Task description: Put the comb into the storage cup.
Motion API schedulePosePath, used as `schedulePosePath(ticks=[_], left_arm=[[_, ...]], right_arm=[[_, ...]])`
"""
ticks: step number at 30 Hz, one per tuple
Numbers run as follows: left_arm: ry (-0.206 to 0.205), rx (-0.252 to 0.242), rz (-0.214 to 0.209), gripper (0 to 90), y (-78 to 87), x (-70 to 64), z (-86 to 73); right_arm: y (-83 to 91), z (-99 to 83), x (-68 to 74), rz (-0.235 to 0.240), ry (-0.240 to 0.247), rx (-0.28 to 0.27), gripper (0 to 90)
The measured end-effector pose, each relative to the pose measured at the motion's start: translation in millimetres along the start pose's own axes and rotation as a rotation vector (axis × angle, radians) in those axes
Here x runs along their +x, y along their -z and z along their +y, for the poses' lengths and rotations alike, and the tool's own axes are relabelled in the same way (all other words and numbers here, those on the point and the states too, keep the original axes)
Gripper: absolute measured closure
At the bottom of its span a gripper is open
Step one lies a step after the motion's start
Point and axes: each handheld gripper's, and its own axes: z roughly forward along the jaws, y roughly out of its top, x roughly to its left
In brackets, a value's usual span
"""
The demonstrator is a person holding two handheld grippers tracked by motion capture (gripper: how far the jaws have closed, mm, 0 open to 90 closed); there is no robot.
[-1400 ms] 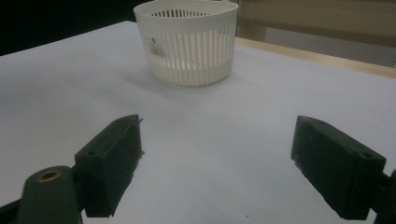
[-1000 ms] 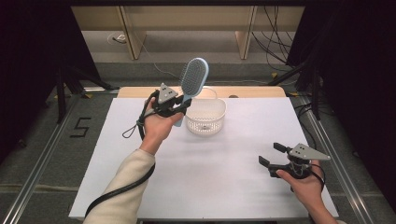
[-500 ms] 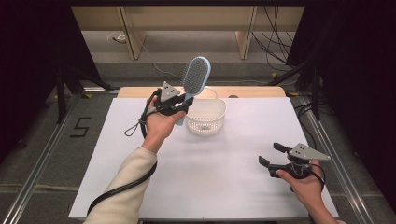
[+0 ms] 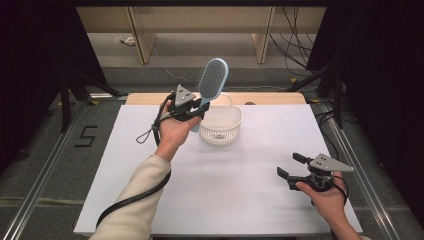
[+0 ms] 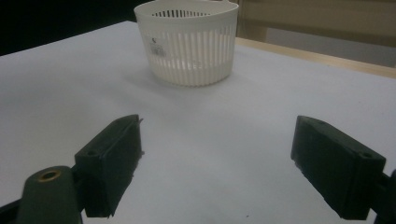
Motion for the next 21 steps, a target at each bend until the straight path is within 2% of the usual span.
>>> schedulePosePath(ticks=[21], left_arm=[[0.003, -0.001, -0.003, 69.6, -7.5, -2.1, 5.9]], right_arm=[[-0.1, 0.0, 0.0, 0.002, 0.0, 0.0, 17.2]])
